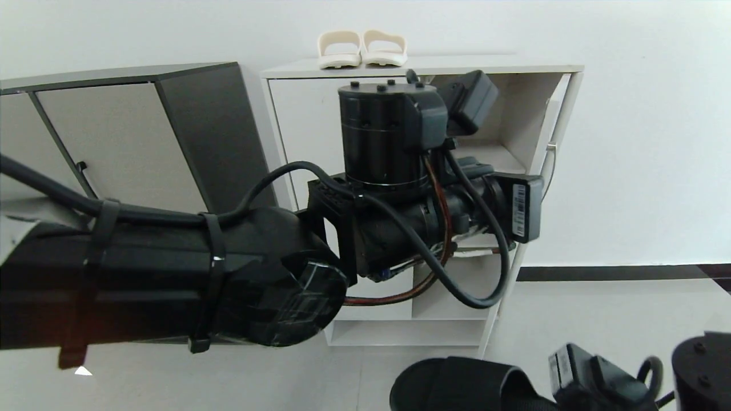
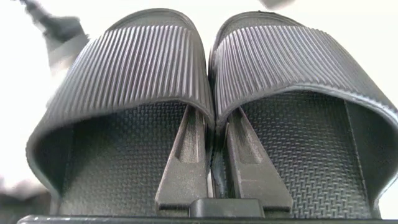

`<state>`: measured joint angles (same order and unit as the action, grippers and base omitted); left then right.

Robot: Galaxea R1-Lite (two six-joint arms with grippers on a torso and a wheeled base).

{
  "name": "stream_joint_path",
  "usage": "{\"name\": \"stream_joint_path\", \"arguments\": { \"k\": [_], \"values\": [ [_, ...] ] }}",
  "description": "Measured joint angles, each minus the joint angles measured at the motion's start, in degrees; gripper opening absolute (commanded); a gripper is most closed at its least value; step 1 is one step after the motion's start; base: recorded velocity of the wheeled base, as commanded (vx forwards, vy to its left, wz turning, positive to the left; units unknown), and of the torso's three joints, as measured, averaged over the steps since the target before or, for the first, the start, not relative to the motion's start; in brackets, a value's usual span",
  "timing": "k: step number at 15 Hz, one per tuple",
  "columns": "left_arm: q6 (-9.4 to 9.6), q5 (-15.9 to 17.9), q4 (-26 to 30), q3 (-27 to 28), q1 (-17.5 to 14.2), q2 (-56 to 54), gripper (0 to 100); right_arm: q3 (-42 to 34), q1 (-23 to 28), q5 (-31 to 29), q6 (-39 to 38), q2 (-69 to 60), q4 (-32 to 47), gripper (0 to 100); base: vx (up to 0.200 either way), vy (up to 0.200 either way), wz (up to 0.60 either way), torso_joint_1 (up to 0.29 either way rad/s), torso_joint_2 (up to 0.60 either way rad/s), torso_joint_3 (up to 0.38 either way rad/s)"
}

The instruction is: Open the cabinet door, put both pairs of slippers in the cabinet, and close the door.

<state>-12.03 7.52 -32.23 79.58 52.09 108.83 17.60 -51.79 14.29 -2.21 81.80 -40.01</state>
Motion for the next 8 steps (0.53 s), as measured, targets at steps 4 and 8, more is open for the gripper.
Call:
{"name": "stream_joint_path", "arguments": {
  "k": [4, 8],
  "values": [
    [0.43, -9.57, 1.06, -5.74, -6.61, -7.09, 0, 10.23, 3.15, -20.93, -7.75, 9.13, -0.9, 0, 0.0, 0.0, 0.0, 0.0, 0.0, 0.0],
    [0.49, -19.35, 14.28, -17.81, -10.53, -24.59, 0, 25.03, 1.46, -39.68, -13.49, 21.76, -1.18, 0, 0.0, 0.0, 0.0, 0.0, 0.0, 0.0]
  ]
}}
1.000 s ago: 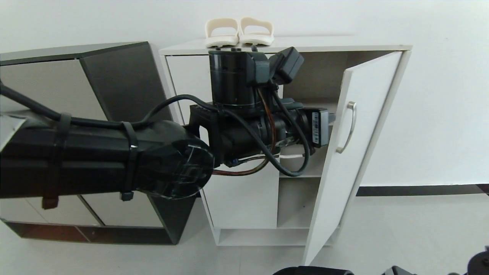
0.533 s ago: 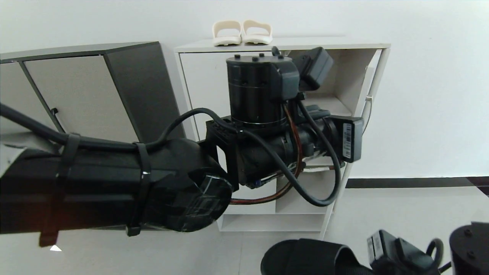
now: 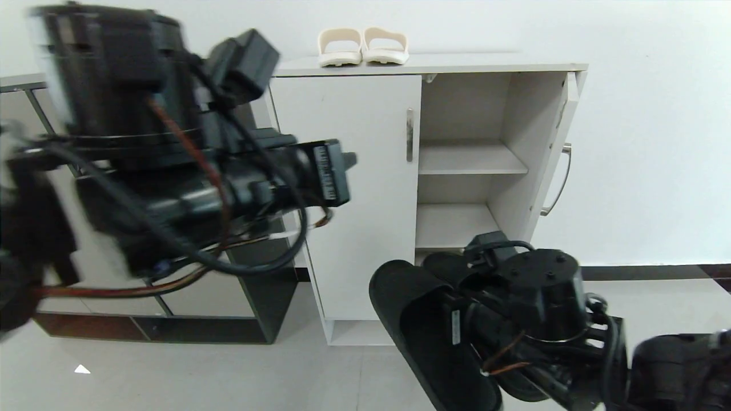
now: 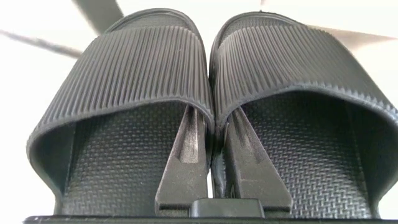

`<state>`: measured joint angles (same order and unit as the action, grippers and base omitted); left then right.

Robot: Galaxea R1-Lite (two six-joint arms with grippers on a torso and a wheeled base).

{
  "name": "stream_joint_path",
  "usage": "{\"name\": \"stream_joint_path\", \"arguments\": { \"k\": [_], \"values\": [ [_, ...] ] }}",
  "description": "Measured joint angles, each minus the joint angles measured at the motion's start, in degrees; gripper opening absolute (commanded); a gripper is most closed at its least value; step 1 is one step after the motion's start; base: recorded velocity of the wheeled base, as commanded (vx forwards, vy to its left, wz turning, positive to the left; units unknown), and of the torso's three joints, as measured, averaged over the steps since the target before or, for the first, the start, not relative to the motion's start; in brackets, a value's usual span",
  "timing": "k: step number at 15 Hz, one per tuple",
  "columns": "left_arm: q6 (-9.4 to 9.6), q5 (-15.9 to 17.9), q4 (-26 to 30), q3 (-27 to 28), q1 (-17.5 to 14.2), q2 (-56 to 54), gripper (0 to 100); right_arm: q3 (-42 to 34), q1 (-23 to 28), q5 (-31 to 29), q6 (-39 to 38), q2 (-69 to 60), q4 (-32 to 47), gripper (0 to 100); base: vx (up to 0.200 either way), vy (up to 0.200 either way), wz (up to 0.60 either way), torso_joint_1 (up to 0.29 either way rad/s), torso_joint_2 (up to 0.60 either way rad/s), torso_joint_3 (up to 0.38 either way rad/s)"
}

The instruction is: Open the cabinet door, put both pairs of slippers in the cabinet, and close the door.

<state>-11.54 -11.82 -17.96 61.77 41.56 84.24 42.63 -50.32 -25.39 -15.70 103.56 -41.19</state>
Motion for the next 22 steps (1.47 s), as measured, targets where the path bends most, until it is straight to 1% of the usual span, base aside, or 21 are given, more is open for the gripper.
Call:
{"name": "stream_joint_path", "arguments": {
  "k": [1, 3, 4, 5, 6, 8, 9, 12, 14, 15, 16, 17, 18, 19, 20, 22],
  "values": [
    [0.84, -2.65, 1.49, -5.35, -1.56, -4.69, 0, 3.93, -0.12, -3.72, -0.46, 3.36, -0.02, 0, 0.0, 0.0, 0.0, 0.0, 0.0, 0.0],
    [3.06, -6.7, 3.13, -16.38, -6.14, -14.7, 0, 11.19, 0.0, -7.51, -0.41, 9.45, 0.06, 0, 0.0, 0.0, 0.0, 0.0, 0.0, 0.0],
    [3.72, -8.67, 3.6, -20.98, -8.95, -19.58, 0, 14.79, 0.6, -8.7, 0.29, 12.23, 0.11, 0, 0.0, 0.0, 0.0, 0.0, 0.0, 0.0],
    [4.29, -11.35, 4.0, -25.26, -12.15, -24.98, 0, 18.37, 1.27, -10.33, 1.17, 14.77, 0.37, 0, 0.0, 0.0, 0.0, 0.0, 0.0, 0.0],
    [4.63, -13.43, 4.24, -28.67, -15.37, -29.89, 0, 22.27, 2.32, -12.51, 2.16, 17.47, 0.57, 0, 0.0, 0.0, 0.0, 0.0, 0.0, 0.0],
    [5.25, -15.98, 5.21, -34.57, -21.41, -39.95, 0, 28.23, 5.16, -15.58, 3.56, 21.75, 2.11, 0, 0.0, 0.0, 0.0, 0.0, 0.0, 0.0],
    [5.53, -16.64, 6.17, -37.3, -23.7, -44.74, 0, 29.45, 6.34, -16.35, 3.72, 22.99, 3.4, 0, 0.0, 0.0, 0.0, 0.0, 0.0, 0.0],
    [5.94, -17.54, 10.15, -46.26, -30.9, -58.03, 0, 30.33, 7.52, -17.87, 3.69, 24.72, 3.97, 0, 0.0, 0.0, 0.0, 0.0, 0.0, 0.0],
    [6.33, -17.7, 12.21, -51.33, -33.76, -65.7, 0, 29.04, 7.9, -18.42, 3.67, 24.28, 5.34, 0, 0.0, 0.0, 0.0, 0.0, 0.0, 0.0],
    [6.44, -17.79, 14.1, -53.18, -34.67, -69.33, 0, 28.01, 8.09, -19.25, 3.67, 23.53, 6.41, 0, 0.0, 0.0, 0.0, 0.0, 0.0, 0.0],
    [6.42, -17.74, 17.18, -55.02, -36.68, -73.16, 0, 26.69, 8.09, -19.87, 3.67, 22.46, 7.14, 0, 0.0, 0.0, 0.0, 0.0, 0.0, 0.0],
    [6.07, -17.79, 19.4, -56.6, -38.75, -76.12, 0, 25.67, 8.09, -20.04, 3.66, 21.42, 7.34, 0, 0.0, 0.0, 0.0, 0.0, 0.0, 0.0],
    [4.79, -17.87, 19.5, -58.36, -40.29, -78.87, 0, 24.15, 8.24, -20.2, 3.63, 20.2, 7.45, 0, 0.0, 0.0, 0.0, 0.0, 0.0, 0.0],
    [4.92, -16.55, 18.99, -59.4, -41.03, -80.8, 0, 21.83, 8.42, -20.53, 3.58, 18.66, 7.5, 0, 0.0, 0.0, 0.0, 0.0, 0.0, 0.0],
    [5.91, -13.32, 18.6, -59.98, -41.27, -81.96, 0, 19.66, 8.63, -20.72, 3.33, 17.38, 7.42, 0, 0.0, 0.0, 0.0, 0.0, 0.0, 0.0],
    [7.12, -2.29, 16.96, -60.89, -41.56, -83.3, 0, 15.12, 9.26, -20.86, 2.11, 14.97, 7.18, 0, 0.0, 0.0, 0.0, 0.0, 0.0, 0.0]
  ]
}}
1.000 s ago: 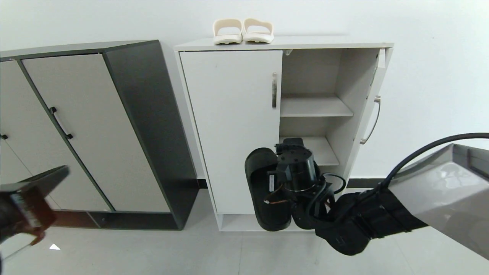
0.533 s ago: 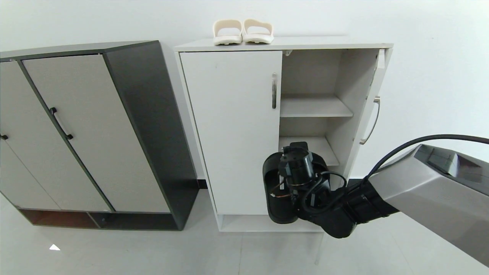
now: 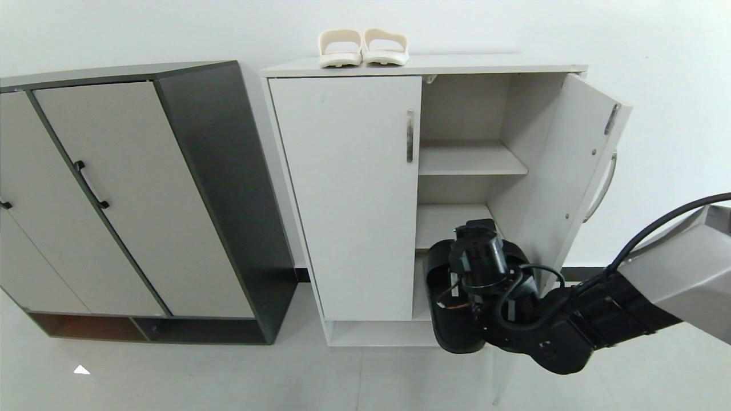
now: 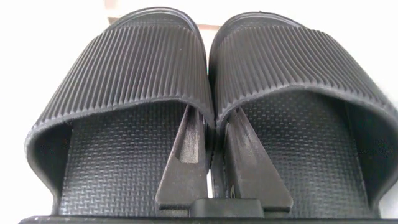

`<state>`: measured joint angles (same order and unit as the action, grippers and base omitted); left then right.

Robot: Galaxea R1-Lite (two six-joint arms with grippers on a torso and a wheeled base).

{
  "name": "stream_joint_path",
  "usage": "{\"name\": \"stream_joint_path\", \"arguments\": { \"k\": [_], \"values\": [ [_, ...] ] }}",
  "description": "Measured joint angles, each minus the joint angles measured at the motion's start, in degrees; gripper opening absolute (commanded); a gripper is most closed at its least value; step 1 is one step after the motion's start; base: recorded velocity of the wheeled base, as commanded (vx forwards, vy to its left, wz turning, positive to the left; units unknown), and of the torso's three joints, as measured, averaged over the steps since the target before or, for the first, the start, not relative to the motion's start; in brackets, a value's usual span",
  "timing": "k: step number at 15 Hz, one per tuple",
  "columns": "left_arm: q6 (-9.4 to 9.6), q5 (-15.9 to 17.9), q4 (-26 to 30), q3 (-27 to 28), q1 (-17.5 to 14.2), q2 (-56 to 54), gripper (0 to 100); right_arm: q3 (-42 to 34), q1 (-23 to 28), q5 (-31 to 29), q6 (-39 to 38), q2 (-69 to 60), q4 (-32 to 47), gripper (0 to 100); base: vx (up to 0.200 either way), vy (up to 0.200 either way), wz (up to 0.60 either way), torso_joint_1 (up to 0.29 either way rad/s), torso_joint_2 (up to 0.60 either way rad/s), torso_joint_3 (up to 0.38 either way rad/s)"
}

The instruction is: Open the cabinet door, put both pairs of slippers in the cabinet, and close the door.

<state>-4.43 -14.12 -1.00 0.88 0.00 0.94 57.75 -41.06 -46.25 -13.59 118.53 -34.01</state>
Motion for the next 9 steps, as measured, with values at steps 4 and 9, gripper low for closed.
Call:
{"name": "stream_joint_path", "arguments": {
  "k": [4, 9],
  "values": [
    [6.28, 14.04, 1.27, -0.78, -0.1, -0.84, 0, -5.81, 2.01, 2.97, -2.39, -2.84, -1.89, 0, 0.0, 0.0, 0.0, 0.0, 0.0, 0.0],
    [5.27, 16.41, 1.18, -0.88, -0.02, -0.96, 0, -8.22, 1.43, 9.25, -0.57, -2.07, -12.32, 0, 0.0, 0.0, 0.0, 0.0, 0.0, 0.0]
  ]
}}
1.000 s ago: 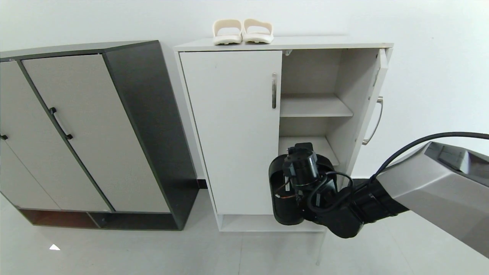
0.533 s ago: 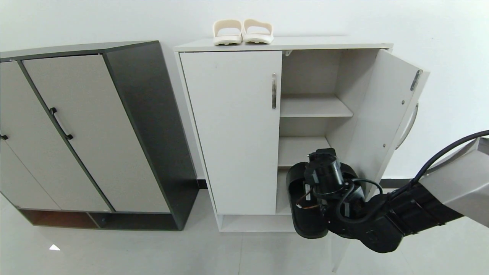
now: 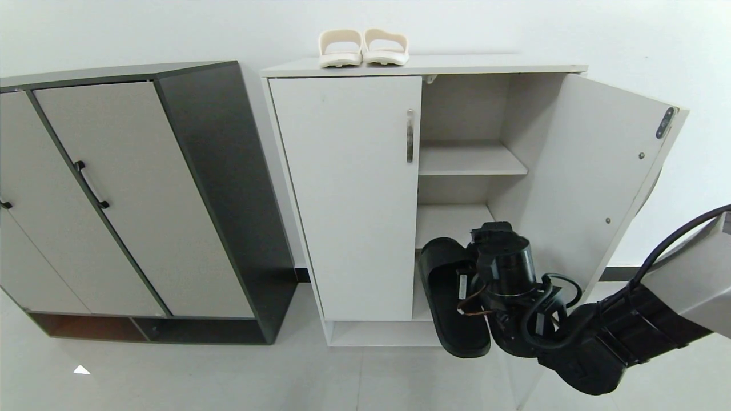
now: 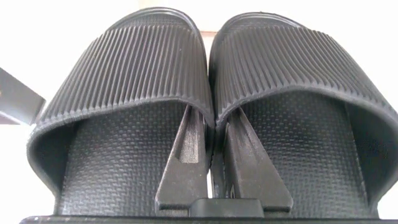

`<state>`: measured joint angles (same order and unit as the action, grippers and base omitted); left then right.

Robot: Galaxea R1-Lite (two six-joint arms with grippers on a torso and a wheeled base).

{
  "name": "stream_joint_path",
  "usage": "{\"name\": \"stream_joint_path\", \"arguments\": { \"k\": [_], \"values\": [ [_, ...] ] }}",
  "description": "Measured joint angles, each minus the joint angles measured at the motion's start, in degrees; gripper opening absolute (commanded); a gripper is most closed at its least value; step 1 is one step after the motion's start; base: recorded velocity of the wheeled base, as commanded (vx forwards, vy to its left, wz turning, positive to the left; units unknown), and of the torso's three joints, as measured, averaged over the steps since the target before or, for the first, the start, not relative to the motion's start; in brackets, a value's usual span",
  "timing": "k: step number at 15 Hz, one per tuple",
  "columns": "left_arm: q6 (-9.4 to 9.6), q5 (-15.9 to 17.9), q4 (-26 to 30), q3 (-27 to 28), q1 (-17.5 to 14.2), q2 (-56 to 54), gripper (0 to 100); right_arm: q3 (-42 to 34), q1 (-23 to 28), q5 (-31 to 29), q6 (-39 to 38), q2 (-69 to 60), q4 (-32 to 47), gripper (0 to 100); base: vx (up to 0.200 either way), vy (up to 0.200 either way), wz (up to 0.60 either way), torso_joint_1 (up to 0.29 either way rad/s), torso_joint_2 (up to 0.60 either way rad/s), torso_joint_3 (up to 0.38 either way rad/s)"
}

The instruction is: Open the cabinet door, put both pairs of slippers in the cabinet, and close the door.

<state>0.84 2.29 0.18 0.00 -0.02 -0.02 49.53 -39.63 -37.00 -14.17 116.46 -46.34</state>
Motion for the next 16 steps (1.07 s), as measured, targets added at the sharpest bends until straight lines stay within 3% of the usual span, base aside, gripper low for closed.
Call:
{"name": "stream_joint_path", "arguments": {
  "k": [3, 11, 16],
  "values": [
    [0.0, 0.0, 0.0, 0.0, 0.0, 0.0, 0, -0.09, -1.44, 0.18, 2.35, 1.02, -2.6, 0, 0.0, 0.0, 0.0, 0.0, 0.0, 0.0],
    [-0.05, -0.09, 0.02, 0.0, 0.0, 0.0, 0, 0.61, -4.35, -0.15, 2.46, 2.1, -7.08, 0, 0.0, -0.2, 0.0, 0.002, 0.0, 0.002],
    [-0.16, -0.13, 0.0, 0.0, 0.05, 0.02, 0, 2.76, -4.57, -0.17, 2.54, 6.58, -13.0, 0, 0.0, 0.0, 0.0, 0.0, 0.0, 0.0]
  ]
}}
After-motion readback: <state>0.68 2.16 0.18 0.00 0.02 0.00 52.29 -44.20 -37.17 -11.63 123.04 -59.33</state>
